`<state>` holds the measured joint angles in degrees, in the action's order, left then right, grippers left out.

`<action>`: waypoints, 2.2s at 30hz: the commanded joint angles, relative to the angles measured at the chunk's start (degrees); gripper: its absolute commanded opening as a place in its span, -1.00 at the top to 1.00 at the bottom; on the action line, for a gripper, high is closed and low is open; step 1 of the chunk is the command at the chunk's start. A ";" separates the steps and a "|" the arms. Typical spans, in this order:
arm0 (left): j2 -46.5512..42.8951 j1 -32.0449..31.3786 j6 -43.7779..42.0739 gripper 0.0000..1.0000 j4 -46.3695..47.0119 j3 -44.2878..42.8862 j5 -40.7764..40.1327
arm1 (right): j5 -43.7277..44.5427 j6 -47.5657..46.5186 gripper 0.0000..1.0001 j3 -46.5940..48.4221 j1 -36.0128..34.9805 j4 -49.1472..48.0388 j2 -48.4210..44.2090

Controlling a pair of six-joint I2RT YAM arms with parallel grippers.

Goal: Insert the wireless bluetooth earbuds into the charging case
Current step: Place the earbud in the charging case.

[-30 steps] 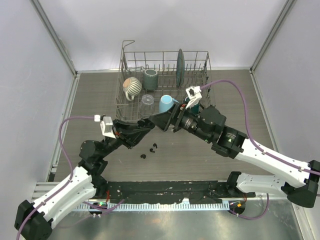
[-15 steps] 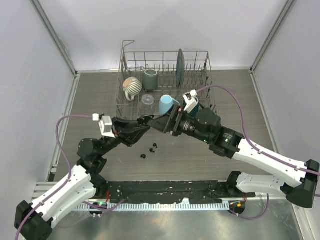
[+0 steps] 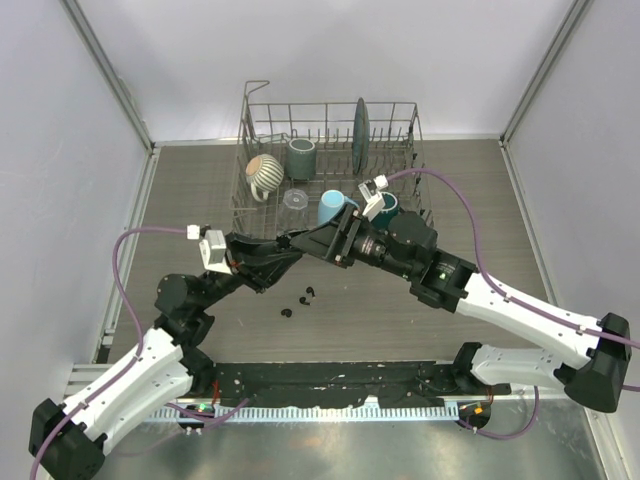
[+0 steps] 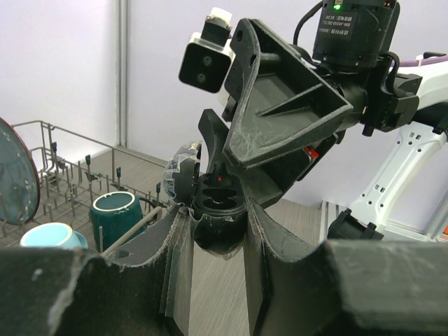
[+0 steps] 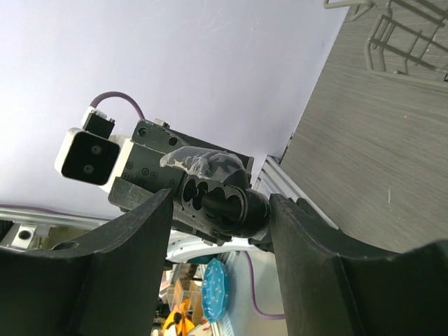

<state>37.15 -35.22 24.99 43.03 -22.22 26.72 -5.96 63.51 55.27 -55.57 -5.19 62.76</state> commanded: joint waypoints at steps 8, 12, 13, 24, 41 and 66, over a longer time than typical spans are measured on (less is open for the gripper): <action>0.73 0.07 -0.82 1.00 2.06 -2.22 0.53 | -4.68 1.71 0.13 -0.60 0.29 -6.50 1.49; 0.82 0.07 -0.74 1.00 0.84 -2.22 0.53 | -4.41 0.04 0.46 -0.33 0.29 -6.59 1.22; 0.91 0.07 -0.39 0.99 0.57 -2.13 0.26 | -4.42 -0.74 0.50 0.01 0.29 -6.59 1.22; 0.39 0.07 1.46 1.00 -0.75 -0.63 0.44 | -4.77 -11.21 0.66 4.06 0.29 -2.19 2.19; -6.91 0.07 -0.38 1.00 -9.35 2.00 -7.47 | 8.39 -19.12 -0.70 3.89 0.46 6.84 -5.36; -5.86 0.07 -5.30 1.00 -14.81 -3.01 1.66 | 2.44 -15.61 -0.55 6.00 0.90 6.33 2.36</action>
<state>31.59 -35.18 21.76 27.44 -22.70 25.61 -3.79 47.13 58.70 -54.68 4.38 65.14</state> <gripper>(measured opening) 0.326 0.773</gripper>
